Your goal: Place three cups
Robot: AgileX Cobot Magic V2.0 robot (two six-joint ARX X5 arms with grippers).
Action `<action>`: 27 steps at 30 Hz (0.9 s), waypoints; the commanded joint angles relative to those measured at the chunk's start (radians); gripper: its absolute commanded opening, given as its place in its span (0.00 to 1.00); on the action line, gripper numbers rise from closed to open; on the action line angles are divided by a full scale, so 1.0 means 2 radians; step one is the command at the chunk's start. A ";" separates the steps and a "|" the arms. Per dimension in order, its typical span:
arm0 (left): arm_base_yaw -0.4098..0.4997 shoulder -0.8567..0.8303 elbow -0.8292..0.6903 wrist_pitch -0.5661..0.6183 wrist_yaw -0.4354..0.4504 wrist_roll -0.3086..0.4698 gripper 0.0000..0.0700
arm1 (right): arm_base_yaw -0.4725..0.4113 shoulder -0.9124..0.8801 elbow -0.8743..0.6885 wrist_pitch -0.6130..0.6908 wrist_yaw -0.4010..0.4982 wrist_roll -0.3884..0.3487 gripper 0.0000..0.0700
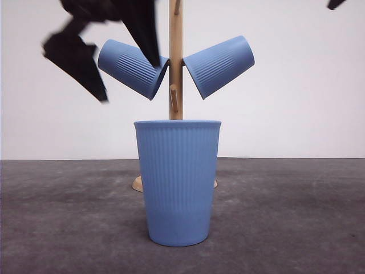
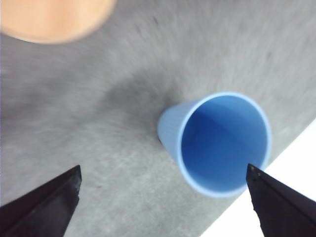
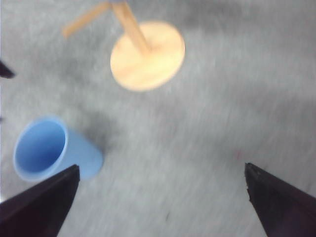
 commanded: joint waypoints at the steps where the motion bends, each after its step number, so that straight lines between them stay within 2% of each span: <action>1: -0.012 0.025 0.006 0.003 -0.007 -0.008 0.89 | 0.005 -0.011 -0.014 -0.006 -0.001 0.003 0.96; 5: -0.032 0.059 0.006 0.004 -0.027 -0.013 0.86 | 0.014 -0.049 -0.051 -0.007 -0.001 0.011 0.96; 10: -0.044 0.082 0.006 0.005 -0.059 -0.015 0.55 | 0.016 -0.065 -0.054 -0.008 -0.001 0.011 0.96; 14: -0.045 0.093 0.006 0.013 -0.059 -0.009 0.40 | 0.016 -0.065 -0.054 -0.009 -0.001 0.011 0.96; 17: -0.045 0.098 0.006 0.009 -0.059 0.019 0.00 | 0.016 -0.065 -0.054 -0.009 -0.001 0.011 0.96; 24: -0.042 0.097 0.006 0.001 -0.056 0.055 0.01 | 0.016 -0.065 -0.054 -0.009 -0.003 0.011 0.96; 27: -0.037 0.095 0.006 -0.007 -0.024 0.076 0.01 | 0.016 -0.065 -0.054 -0.008 -0.013 0.011 0.96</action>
